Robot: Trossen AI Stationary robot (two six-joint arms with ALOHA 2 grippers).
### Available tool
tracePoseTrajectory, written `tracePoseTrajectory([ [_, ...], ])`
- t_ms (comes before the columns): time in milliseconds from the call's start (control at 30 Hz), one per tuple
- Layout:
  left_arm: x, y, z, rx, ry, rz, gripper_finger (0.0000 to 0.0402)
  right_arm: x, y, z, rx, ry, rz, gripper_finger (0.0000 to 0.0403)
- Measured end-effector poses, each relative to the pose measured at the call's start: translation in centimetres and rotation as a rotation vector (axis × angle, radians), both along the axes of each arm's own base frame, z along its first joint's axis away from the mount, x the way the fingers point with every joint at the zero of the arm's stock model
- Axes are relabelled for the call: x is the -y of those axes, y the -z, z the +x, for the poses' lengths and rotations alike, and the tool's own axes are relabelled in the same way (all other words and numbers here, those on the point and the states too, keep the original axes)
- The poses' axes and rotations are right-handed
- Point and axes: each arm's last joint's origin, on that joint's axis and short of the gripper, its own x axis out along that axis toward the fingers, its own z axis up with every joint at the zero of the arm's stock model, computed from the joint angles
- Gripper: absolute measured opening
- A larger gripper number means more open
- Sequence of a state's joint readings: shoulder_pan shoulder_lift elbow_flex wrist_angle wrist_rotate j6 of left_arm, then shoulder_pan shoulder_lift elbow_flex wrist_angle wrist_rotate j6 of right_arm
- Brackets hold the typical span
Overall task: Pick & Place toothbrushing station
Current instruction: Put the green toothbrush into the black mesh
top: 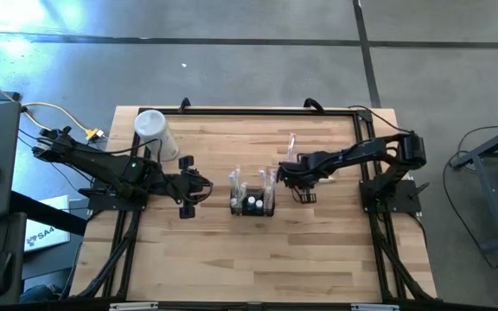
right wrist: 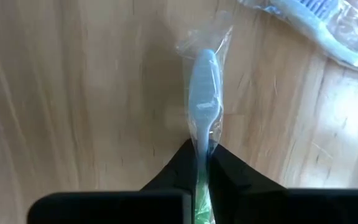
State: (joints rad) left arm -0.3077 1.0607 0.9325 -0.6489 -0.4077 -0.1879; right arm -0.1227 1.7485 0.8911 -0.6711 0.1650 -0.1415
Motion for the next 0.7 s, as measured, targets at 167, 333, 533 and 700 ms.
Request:
tracePoseTrajectory([
  [167, 0.1, 0.0, 0.2, 0.009, -0.001, -0.002, 0.0182, -1.1, -1.1, -0.5, 0.004, 0.022, -0.085, 0.001],
  [333, 0.1, 0.0, 0.2, 0.01, -0.001, -0.002, 0.0182, -3.0, -3.8, -1.9, 0.047, 0.053, -0.118, 0.001],
  [533, 0.1, 0.0, 0.2, 0.016, -0.002, -0.003, 0.0182, -6.0, -8.1, -3.8, 0.239, 0.07, -0.126, 0.001],
  [700, 0.1, -0.1, 0.2, 0.019, -0.002, -0.004, 0.0182, -8.7, -11.7, -5.7, 0.469, 0.039, -0.094, 0.001],
])
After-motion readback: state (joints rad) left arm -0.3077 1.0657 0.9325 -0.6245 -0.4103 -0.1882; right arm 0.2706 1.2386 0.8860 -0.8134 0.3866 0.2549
